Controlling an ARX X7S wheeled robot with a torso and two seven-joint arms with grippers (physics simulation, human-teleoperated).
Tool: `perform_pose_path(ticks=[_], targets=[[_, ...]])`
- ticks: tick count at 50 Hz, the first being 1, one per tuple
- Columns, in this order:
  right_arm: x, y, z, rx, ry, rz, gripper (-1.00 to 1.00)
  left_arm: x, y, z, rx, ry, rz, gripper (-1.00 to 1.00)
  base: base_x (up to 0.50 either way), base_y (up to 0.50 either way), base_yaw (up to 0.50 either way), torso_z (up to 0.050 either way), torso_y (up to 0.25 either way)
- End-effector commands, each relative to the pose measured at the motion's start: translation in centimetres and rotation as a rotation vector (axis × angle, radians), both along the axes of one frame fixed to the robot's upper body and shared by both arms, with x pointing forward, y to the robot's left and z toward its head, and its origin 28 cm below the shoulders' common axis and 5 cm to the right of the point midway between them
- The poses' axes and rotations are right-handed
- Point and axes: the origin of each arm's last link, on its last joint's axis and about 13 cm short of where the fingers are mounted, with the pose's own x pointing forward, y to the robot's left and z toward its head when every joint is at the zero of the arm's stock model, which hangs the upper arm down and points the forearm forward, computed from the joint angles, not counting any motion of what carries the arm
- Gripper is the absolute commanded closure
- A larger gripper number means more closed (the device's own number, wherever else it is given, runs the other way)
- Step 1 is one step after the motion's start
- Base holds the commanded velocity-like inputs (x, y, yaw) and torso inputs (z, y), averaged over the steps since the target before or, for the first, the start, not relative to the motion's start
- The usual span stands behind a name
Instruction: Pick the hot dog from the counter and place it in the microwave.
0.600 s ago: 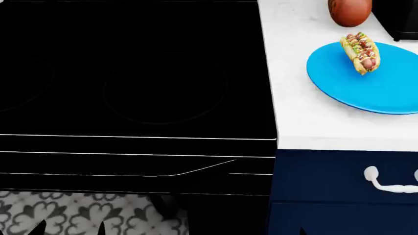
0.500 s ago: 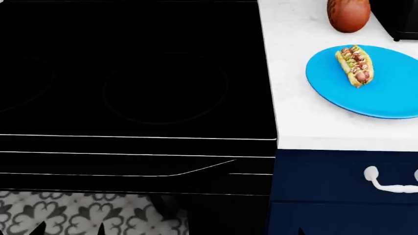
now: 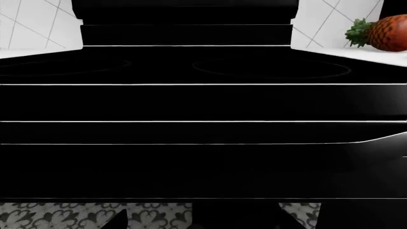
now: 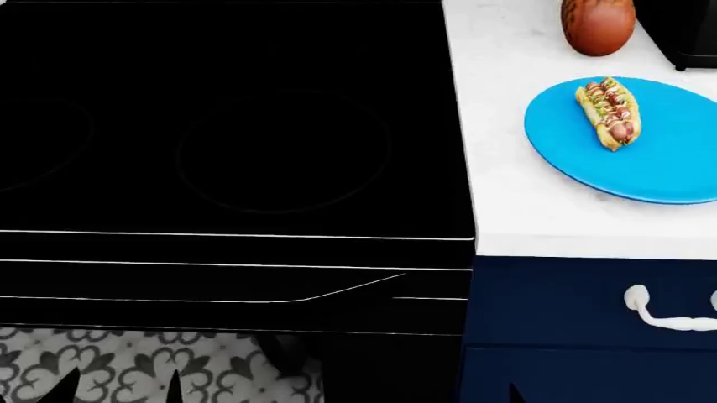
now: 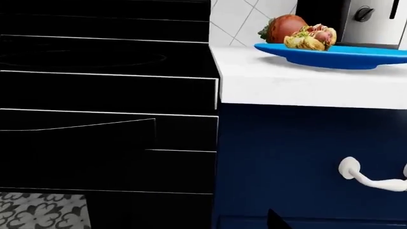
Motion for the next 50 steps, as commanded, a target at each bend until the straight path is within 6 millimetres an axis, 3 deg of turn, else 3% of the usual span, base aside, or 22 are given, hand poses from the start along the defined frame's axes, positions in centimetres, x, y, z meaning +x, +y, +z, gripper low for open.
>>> perform_pose_path(ticks=[1,6,44,47,48,50], targets=[[0.0,0.1,0.0,-0.012,-0.004,0.001,-1.00,0.0,0.0,0.1,0.008,-0.007,0.003,-1.00,0.00,0.00,0.00,0.000,0.000],[0.0,0.1,0.0,-0.012,-0.004,0.001,-1.00,0.1,0.1,0.3,-0.018,-0.011,0.016,-1.00,0.00,0.00,0.00,0.000,0.000],[0.3,0.0,-0.1,-0.049,-0.033,0.011,-1.00,0.7,0.3,0.6,-0.055,-0.010,0.011,-1.00,0.00,0.00,0.00,0.050,0.019],[0.8,-0.5,1.3,-0.043,-0.064,0.014,-1.00,0.6,0.6,2.0,-0.058,-0.050,-0.001,-1.00,0.00,0.00,0.00,0.033,0.012],[0.9,-0.8,2.5,-0.080,-0.103,0.011,-1.00,0.5,0.8,3.0,-0.051,-0.063,-0.004,-1.00,0.00,0.00,0.00,0.000,0.000],[0.6,-1.5,6.7,-0.086,-0.185,0.022,-1.00,0.0,1.8,6.7,-0.038,-0.123,-0.038,-1.00,0.00,0.00,0.00,0.000,0.000]])
